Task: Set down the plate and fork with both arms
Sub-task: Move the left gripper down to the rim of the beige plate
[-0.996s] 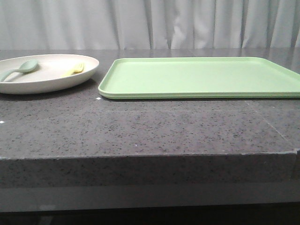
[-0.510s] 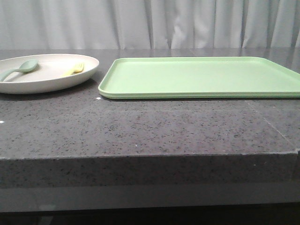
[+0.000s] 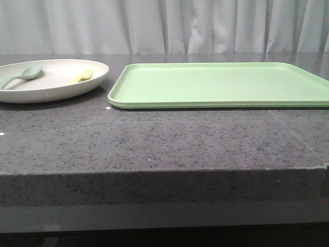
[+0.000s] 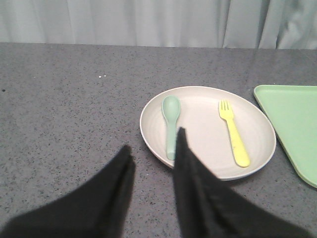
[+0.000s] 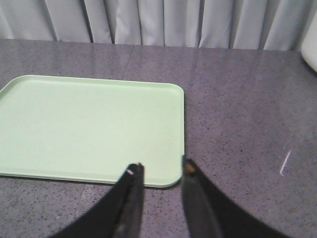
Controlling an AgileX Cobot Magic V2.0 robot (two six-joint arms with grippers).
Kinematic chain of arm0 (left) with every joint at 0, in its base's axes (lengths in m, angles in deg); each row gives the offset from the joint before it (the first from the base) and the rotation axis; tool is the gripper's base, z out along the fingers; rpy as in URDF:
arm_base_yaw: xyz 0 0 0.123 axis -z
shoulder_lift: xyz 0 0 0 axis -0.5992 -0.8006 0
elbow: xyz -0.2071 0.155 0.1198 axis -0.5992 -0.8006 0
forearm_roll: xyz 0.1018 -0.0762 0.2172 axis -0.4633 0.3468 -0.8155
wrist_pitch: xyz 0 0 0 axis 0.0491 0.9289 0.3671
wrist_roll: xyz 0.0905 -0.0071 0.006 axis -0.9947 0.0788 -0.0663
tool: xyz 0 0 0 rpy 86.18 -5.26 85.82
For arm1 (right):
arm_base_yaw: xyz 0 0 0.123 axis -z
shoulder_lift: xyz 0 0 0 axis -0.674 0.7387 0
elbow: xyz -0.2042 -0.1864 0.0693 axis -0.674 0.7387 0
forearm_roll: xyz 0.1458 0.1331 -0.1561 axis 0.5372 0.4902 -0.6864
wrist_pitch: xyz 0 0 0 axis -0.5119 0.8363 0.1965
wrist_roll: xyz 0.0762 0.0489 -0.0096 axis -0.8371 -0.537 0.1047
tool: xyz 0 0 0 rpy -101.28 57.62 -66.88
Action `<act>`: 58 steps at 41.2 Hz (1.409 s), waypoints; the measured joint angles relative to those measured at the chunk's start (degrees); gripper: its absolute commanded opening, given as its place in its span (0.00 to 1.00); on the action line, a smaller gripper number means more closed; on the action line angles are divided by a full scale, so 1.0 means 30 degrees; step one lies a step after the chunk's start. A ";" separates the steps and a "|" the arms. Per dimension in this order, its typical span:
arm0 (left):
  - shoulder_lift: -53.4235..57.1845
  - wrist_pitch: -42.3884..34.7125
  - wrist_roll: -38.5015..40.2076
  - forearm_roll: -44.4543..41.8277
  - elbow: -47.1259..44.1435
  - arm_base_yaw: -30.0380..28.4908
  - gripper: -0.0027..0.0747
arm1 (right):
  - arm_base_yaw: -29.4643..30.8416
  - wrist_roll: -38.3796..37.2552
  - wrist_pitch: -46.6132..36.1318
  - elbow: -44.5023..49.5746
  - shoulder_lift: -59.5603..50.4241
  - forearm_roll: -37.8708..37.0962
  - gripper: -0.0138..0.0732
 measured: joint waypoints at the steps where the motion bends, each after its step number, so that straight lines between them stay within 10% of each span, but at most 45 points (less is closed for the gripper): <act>1: 0.0000 -0.0099 0.0000 -0.0015 0.0000 0.0000 0.81 | 0.0000 0.0000 0.0000 0.0000 0.0051 0.0000 0.72; 25: -0.0123 -0.0230 0.0000 0.0418 0.0081 0.0000 0.85 | 0.0000 0.0000 0.0000 0.0000 0.0102 0.0000 0.76; 41: -0.8073 0.7034 -0.0044 -0.4704 0.5657 -0.0565 0.85 | 0.0000 0.0000 0.0000 0.0000 0.0102 0.0000 0.76; 58: -1.8349 1.0664 -0.7968 0.4761 1.2979 -0.5300 0.85 | 0.0000 0.0000 0.0000 0.0000 0.0102 -0.0033 0.76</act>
